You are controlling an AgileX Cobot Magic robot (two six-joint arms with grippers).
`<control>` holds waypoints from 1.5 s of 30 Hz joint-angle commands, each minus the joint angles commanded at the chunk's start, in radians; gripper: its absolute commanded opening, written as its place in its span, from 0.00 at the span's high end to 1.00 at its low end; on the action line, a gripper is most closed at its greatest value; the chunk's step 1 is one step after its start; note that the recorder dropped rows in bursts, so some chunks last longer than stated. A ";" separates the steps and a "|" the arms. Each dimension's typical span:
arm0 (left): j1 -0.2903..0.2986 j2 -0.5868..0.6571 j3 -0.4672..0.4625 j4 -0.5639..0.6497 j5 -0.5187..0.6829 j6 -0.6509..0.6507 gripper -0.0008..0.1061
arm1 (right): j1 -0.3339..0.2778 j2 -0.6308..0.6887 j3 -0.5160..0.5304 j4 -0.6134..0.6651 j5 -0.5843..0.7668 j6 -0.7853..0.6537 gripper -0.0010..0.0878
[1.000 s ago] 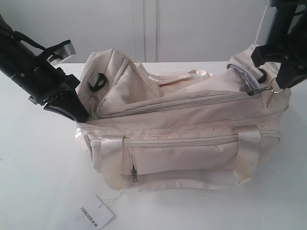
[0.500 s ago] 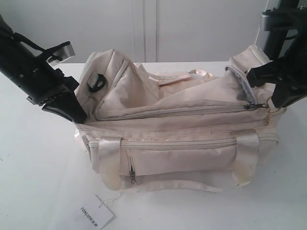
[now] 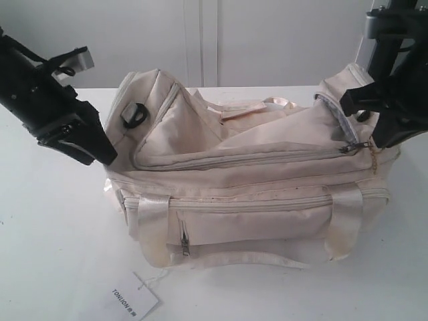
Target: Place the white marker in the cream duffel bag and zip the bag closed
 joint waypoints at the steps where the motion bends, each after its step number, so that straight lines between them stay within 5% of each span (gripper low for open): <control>1: 0.000 -0.015 0.000 0.000 0.000 0.007 0.43 | 0.000 0.000 0.000 0.013 -0.003 0.000 0.99; 8: 0.000 -0.120 0.000 -0.016 0.002 0.089 0.43 | 0.000 0.000 0.000 0.072 -0.049 0.000 0.99; 14: -0.008 -0.144 0.000 -0.181 0.039 0.185 0.43 | 0.000 -0.004 -0.004 0.070 -0.070 0.000 0.99; 20: -0.130 -0.117 0.002 -0.193 -0.020 0.284 0.43 | 0.000 -0.020 -0.004 0.058 -0.070 0.000 0.99; 27: -0.295 -0.060 0.002 -0.163 -0.228 0.488 0.43 | 0.000 -0.020 -0.004 0.056 -0.066 0.000 0.99; 39: -0.448 0.060 0.002 -0.304 -0.371 0.865 0.43 | 0.000 -0.020 -0.004 0.056 -0.070 0.000 0.99; 45: -0.508 0.108 0.002 -0.343 -0.484 0.920 0.43 | 0.000 -0.020 -0.004 0.056 -0.070 -0.013 0.99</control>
